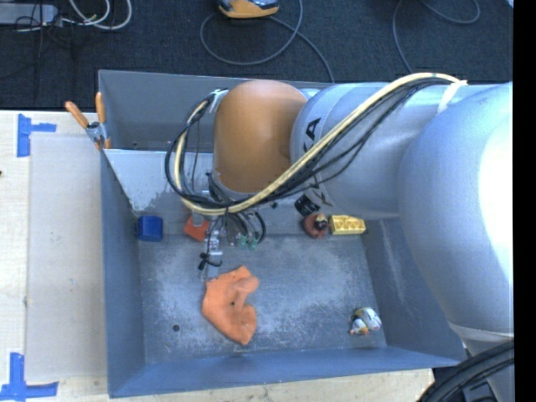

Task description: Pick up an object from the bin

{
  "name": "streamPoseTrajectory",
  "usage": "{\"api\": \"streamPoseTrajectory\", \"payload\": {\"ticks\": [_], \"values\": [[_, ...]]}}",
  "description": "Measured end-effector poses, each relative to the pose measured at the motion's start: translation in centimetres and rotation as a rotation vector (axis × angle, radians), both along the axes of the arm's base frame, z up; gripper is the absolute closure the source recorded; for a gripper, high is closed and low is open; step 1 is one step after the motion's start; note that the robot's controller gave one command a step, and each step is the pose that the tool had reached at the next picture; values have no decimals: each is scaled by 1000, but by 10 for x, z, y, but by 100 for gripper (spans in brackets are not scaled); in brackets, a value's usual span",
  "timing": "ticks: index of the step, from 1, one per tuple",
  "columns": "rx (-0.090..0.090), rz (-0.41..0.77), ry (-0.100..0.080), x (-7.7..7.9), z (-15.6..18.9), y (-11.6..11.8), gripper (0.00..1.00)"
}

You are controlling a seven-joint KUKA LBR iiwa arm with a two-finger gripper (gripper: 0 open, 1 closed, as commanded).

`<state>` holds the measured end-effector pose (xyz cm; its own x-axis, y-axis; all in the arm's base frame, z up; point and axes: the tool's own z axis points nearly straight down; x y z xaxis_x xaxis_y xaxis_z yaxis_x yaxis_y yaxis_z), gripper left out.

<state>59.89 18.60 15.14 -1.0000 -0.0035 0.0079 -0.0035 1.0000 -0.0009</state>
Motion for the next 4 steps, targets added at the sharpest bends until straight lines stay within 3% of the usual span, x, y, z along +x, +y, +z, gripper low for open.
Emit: {"api": "streamPoseTrajectory", "payload": {"ticks": [1,2,3,4], "values": [[1,-3,-6,1,5,-1,0],[3,80,-10,-21,-12,-15,0],[1,77,-4,-37,-46,-41,0],[2,9,-6,-76,-65,-48,0]]}}
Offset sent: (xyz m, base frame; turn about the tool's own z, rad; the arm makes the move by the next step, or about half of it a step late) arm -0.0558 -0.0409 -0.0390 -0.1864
